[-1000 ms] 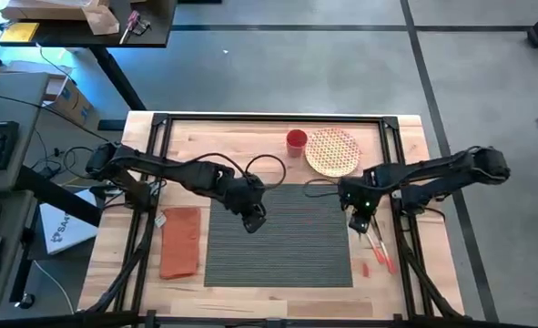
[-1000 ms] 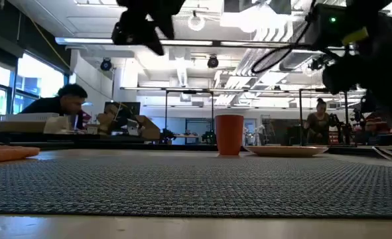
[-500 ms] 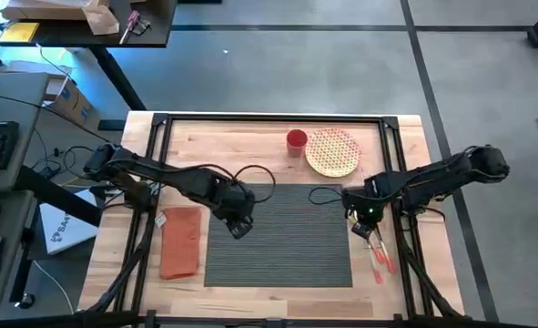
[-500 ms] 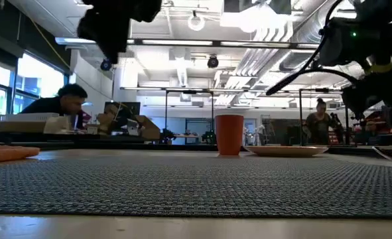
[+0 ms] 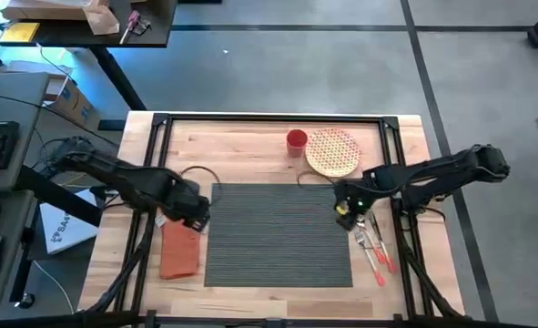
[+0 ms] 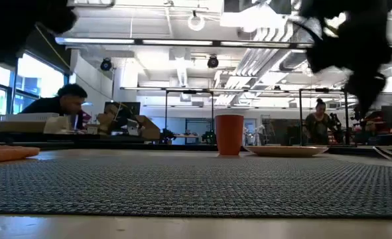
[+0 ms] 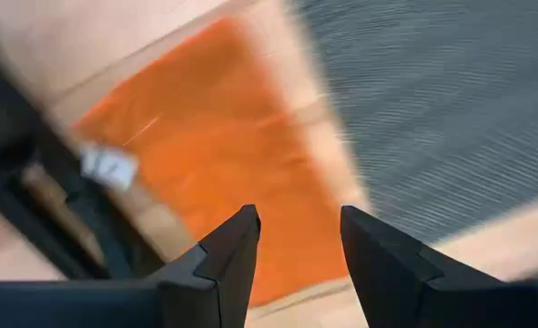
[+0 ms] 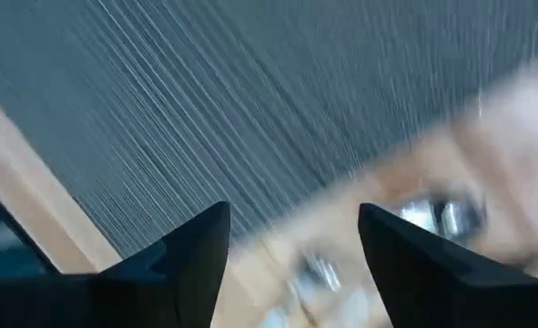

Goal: Set table place
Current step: Fold the orange table napkin

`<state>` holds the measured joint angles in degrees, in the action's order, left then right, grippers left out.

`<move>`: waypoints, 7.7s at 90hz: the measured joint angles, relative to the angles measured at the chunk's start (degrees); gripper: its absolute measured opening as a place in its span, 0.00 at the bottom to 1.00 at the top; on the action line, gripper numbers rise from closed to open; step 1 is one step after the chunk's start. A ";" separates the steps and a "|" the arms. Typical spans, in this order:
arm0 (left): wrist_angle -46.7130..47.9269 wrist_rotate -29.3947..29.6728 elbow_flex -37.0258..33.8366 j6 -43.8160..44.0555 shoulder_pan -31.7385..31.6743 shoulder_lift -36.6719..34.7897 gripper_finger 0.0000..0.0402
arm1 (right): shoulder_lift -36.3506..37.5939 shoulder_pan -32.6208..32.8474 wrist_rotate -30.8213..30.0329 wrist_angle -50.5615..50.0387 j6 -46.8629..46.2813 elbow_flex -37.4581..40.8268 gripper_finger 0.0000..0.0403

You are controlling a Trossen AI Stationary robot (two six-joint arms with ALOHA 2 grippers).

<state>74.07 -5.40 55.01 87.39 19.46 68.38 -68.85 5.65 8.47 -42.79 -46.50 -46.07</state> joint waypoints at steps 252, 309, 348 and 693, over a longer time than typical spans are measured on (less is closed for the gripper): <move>-36.19 -11.84 11.27 -38.18 -12.55 8.49 0.00 | -2.77 -1.49 -4.50 21.88 8.24 -4.43 0.51; -31.85 -22.96 12.32 -40.69 1.73 10.99 0.00 | -35.25 -3.35 -0.05 28.35 27.62 -27.53 0.51; -31.94 -19.53 12.30 -35.44 9.80 13.98 0.00 | -60.88 -12.86 -8.54 24.77 36.17 -53.94 0.50; -20.16 5.99 6.44 -62.18 15.06 16.95 0.14 | -10.74 16.14 -13.21 33.81 -3.63 11.61 0.28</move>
<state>53.91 0.60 61.45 25.21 34.52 85.33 -79.59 21.79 -4.74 -8.98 -50.13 -34.46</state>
